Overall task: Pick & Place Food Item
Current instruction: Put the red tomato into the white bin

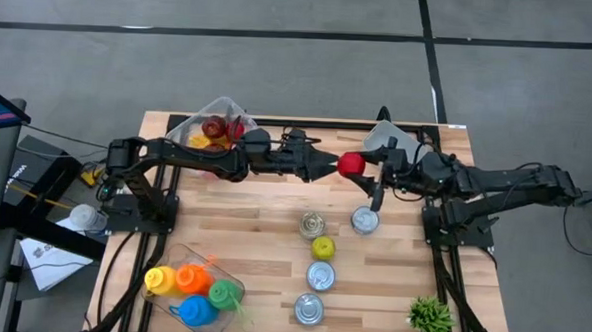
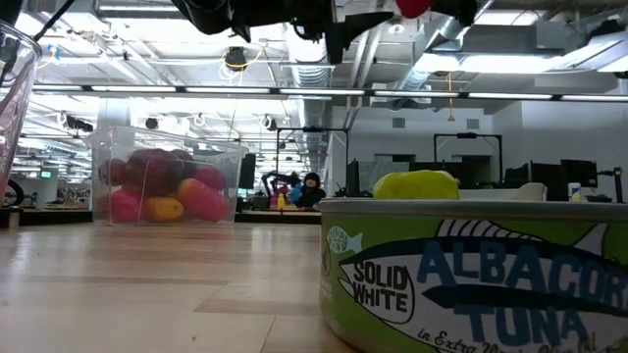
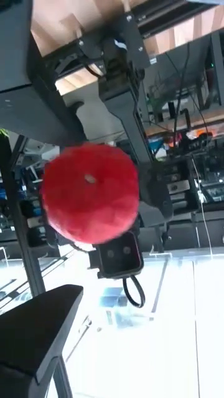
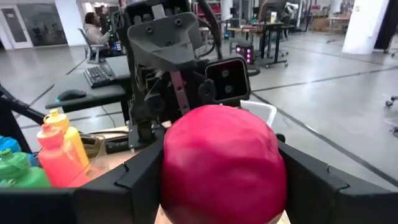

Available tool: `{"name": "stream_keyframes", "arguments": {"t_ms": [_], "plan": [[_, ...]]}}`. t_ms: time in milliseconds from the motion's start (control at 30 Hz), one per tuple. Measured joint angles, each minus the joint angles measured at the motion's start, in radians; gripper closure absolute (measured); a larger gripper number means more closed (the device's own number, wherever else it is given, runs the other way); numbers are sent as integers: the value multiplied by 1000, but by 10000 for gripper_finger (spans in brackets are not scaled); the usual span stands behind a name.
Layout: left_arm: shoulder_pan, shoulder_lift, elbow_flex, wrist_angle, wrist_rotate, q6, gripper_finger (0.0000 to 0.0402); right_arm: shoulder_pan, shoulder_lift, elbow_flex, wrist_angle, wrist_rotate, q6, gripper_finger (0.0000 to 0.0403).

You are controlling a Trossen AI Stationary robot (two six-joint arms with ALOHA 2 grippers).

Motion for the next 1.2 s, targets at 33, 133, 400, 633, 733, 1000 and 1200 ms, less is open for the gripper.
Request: {"name": "stream_keyframes", "arguments": {"t_ms": [33, 133, 400, 633, 733, 1000, 1200], "plan": [[0, 0, 0, 6, 0, 0, 33, -1, 2, 0, 6, -12, -6, 152], [0, 0, 0, 7, 0, 0, 33, -13, 24, 2, 65, -29, -25, 152], [-3, 2, 0, -2, -1, 0, 33, -43, 83, -1, 132, -70, -38, 152], [-6, 1, 0, 0, -2, 1, 33, -70, 138, 0, 214, -141, -53, 152], [-6, 1, 0, -2, -5, 1, 33, -77, 149, 0, 219, -141, -52, 152], [-11, 2, 0, -1, 2, 12, 39, -81, 149, 0, 216, -144, -51, 152], [-15, 2, 0, -3, 9, 13, 72, -86, 148, 0, 217, -151, -51, 152]]}}
